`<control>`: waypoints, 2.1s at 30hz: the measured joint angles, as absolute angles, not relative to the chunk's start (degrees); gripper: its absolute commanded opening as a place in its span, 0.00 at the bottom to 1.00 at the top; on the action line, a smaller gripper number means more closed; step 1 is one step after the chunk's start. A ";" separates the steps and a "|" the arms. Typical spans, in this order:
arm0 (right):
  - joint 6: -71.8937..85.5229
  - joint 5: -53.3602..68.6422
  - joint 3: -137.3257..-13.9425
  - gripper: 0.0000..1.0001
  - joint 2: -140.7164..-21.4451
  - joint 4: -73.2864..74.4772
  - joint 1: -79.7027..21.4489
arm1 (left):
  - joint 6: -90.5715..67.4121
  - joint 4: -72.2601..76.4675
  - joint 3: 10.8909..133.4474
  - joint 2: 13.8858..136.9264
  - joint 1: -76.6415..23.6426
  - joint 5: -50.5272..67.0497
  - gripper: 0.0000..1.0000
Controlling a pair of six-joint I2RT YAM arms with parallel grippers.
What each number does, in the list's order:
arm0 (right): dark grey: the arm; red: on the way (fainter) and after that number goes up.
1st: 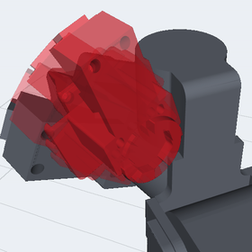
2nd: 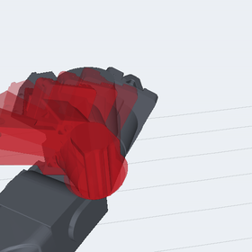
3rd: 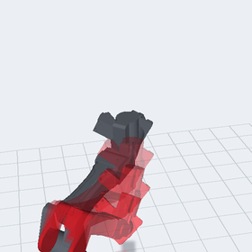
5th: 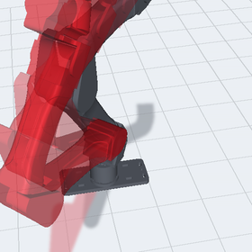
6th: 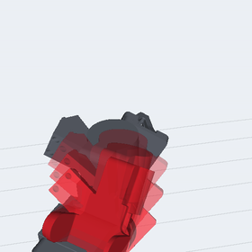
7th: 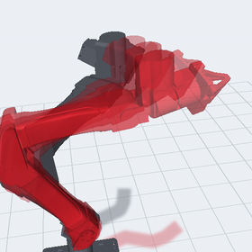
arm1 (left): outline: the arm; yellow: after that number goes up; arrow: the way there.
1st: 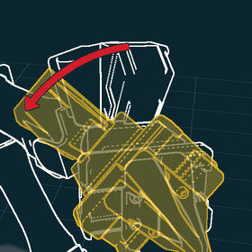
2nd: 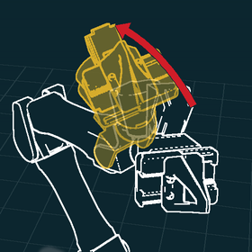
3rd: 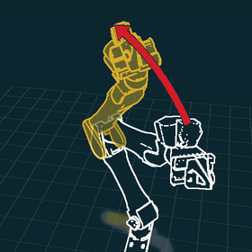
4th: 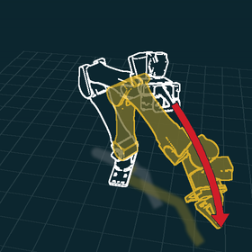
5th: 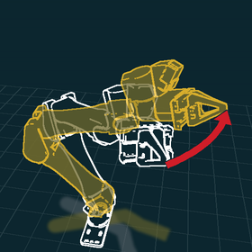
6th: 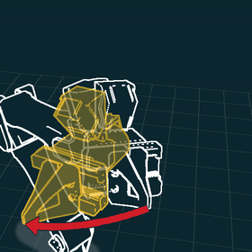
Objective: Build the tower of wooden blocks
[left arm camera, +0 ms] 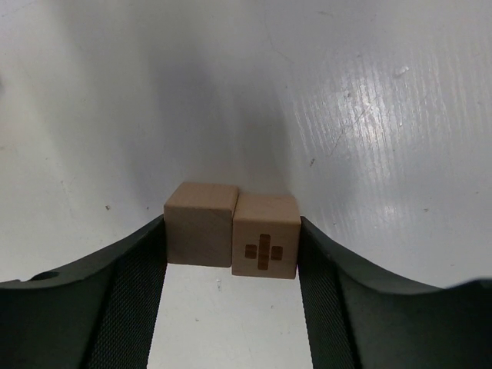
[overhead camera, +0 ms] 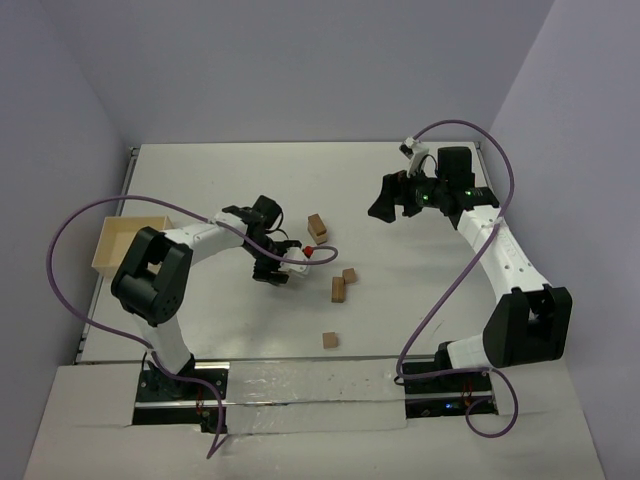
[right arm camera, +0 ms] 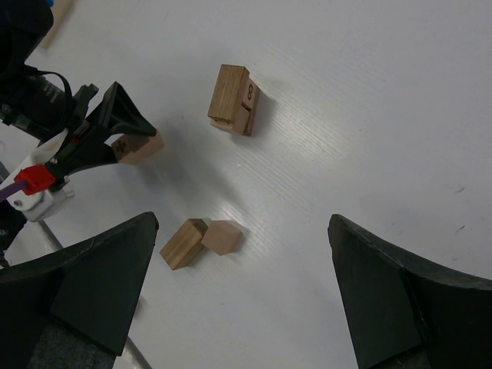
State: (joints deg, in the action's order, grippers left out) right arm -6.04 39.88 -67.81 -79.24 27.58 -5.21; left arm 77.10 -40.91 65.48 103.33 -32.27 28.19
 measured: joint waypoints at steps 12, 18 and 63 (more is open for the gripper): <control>-5.89 40.26 -67.81 1.00 -79.24 27.56 -5.21 | 74.25 -40.72 65.44 103.09 -32.62 27.65 0.00; -4.94 40.38 -66.37 1.00 -78.68 26.56 -5.21 | 56.60 -42.31 70.51 102.76 -34.55 27.13 0.00; -4.19 36.73 -67.64 1.00 -76.44 28.16 -2.59 | 16.74 -49.39 112.84 120.90 -36.82 12.44 0.03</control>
State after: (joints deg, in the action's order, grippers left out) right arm -4.19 36.73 -67.64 -76.44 28.16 -2.59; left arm 16.74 -49.39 112.84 120.90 -36.82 12.44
